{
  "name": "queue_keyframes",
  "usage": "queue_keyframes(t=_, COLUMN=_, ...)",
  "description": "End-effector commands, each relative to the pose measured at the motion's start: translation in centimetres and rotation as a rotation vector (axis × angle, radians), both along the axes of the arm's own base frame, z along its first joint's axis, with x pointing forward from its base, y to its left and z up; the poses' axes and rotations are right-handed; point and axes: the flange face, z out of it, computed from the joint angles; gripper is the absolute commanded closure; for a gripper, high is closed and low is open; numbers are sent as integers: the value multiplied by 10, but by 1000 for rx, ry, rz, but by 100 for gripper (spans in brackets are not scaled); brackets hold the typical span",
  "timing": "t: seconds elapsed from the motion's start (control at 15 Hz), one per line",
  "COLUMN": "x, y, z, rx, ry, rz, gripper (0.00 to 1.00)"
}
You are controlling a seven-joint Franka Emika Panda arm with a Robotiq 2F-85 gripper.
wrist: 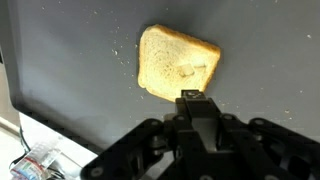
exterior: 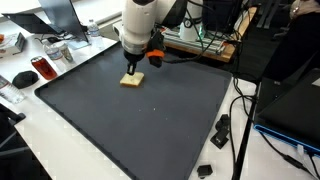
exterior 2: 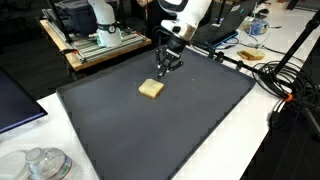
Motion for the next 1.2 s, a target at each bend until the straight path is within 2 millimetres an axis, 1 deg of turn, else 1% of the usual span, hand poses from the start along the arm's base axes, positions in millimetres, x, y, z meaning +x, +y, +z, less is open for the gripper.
queue_keyframes(t=0.0, x=12, y=24, z=-4, rx=-115, ry=12, rz=-10, gripper=95)
queue_keyframes(t=0.27, x=18, y=47, z=-7, rx=-202, ry=73, rz=21, gripper=95)
queue_keyframes(t=0.53, x=29, y=59, z=-14, rx=-246, ry=121, rz=47, gripper=95)
queue_keyframes(t=0.87, x=44, y=67, z=-24, rx=-242, ry=187, rz=93, gripper=95)
queue_keyframes(t=1.13, x=62, y=60, z=-27, rx=-197, ry=247, rz=166, gripper=95)
